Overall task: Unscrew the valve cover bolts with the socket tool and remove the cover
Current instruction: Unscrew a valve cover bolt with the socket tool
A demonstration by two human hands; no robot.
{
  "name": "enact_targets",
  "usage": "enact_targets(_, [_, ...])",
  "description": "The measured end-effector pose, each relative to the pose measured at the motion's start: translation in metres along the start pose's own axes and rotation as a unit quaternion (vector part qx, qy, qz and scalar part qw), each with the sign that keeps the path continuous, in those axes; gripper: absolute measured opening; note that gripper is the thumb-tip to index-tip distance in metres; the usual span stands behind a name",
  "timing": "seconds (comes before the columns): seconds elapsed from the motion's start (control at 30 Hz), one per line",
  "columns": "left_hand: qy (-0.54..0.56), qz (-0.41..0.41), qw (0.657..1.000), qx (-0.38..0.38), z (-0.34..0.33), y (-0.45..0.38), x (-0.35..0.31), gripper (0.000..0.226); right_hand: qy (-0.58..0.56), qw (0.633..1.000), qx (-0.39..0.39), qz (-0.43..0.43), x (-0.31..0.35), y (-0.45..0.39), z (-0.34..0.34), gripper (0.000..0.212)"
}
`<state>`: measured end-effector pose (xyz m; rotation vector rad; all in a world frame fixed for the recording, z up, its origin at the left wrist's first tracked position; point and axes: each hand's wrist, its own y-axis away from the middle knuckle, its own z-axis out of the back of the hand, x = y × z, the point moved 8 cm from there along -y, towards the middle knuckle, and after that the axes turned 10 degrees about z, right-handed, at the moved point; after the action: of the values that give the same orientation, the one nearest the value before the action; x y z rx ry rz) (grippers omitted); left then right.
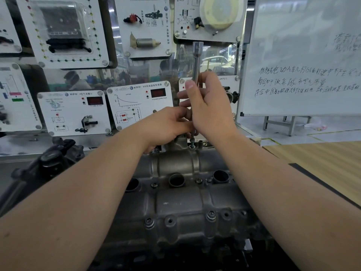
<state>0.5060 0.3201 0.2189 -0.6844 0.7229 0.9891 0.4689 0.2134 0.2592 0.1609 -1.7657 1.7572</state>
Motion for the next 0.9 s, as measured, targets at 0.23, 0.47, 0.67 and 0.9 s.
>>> enact_targets(0.23, [0.036,0.012,0.999,0.02,0.0003,-0.0001,0.0041,0.018,0.034,0.999,0.019,0.003,0.0056,-0.0011,-0.0025,0.02])
enact_targets(0.47, [0.011,0.002,1.0,0.002,0.0013,-0.0008,0.0005,0.02,0.006,1.0,0.024,0.007,0.0048,-0.0009,-0.0036,0.003])
enact_targets(0.67, [0.013,0.012,1.0,0.002,0.0008,-0.0023,0.0034,0.02,0.021,1.0,0.008,0.011,0.0059,-0.0008,-0.0013,0.016])
enact_targets(0.9, [0.012,0.006,1.0,0.006,0.0006,0.0001,0.0009,0.017,0.008,1.0,0.019,-0.003,0.0053,-0.0012,-0.0031,0.016])
